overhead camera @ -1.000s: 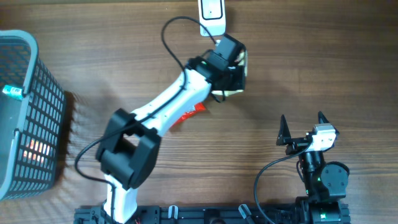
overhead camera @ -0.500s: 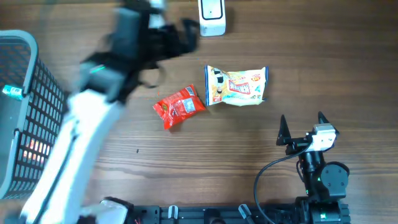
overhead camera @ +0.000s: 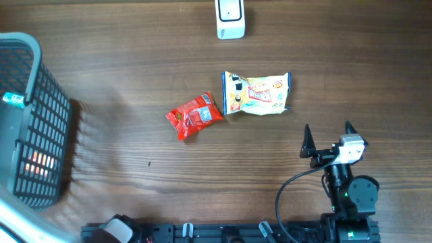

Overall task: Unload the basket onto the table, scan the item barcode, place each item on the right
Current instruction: 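Carry the yellow wipes pack out and drop it beside the red bag, then reach the left gripper into the basket and grasp a small orange pack, then drop the small orange pack next to the red bag, then reach the left gripper into the basket and grasp the green tissue pack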

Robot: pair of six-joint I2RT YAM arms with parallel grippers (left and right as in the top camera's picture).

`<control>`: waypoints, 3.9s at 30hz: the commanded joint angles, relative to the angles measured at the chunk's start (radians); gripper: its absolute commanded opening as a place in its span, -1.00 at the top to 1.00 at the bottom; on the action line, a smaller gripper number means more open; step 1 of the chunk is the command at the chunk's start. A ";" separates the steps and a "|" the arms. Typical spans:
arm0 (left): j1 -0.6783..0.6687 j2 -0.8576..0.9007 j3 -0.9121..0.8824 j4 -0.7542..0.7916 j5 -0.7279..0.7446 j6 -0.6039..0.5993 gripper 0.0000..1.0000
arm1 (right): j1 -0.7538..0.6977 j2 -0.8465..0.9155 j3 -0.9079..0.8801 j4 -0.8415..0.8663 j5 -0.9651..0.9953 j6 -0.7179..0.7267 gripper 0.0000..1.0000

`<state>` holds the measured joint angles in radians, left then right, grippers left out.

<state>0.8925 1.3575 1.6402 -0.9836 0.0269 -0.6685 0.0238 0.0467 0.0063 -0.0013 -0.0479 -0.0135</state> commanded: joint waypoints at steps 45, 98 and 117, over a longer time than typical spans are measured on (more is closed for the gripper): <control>0.018 0.090 0.233 -0.138 0.473 -0.021 0.92 | 0.001 -0.005 -0.001 0.003 -0.004 -0.010 -1.00; -0.024 0.425 0.355 -0.271 -0.027 -0.028 -1.00 | 0.001 -0.005 -0.001 0.003 -0.004 -0.010 -0.99; -0.154 0.876 0.355 -0.073 0.007 -0.012 -0.61 | 0.001 -0.005 -0.001 0.003 -0.004 -0.010 -0.99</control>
<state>0.7525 2.2127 1.9907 -1.0855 0.0284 -0.6865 0.0238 0.0467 0.0063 -0.0013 -0.0483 -0.0135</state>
